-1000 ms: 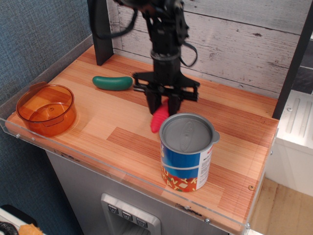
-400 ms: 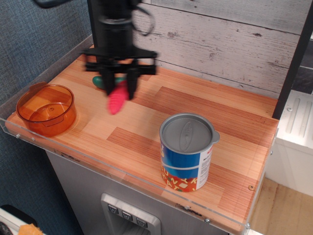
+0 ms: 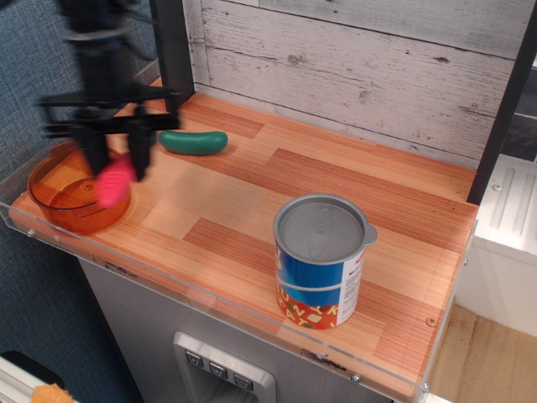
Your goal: Put the spoon in the bowl.
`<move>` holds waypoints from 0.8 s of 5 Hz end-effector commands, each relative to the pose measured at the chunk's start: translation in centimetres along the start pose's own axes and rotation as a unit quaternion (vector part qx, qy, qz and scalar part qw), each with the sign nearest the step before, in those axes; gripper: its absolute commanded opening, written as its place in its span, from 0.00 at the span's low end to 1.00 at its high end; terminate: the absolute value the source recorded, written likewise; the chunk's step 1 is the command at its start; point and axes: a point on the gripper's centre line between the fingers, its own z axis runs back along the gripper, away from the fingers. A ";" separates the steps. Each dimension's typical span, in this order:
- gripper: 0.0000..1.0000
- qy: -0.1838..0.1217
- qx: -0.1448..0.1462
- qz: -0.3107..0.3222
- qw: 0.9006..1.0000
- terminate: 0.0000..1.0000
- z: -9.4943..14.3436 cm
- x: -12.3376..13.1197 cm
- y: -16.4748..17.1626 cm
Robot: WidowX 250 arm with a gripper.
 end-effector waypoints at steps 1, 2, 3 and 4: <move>0.00 -0.005 -0.019 0.060 0.998 0.00 1.6 -1.1 4.0; 0.00 0.014 -0.018 0.076 0.997 0.00 1.0 -0.5 4.7; 0.00 0.032 -0.019 0.076 0.996 0.00 0.1 0.0 4.6; 0.00 0.044 -0.020 0.074 0.996 0.00 -0.5 0.2 4.5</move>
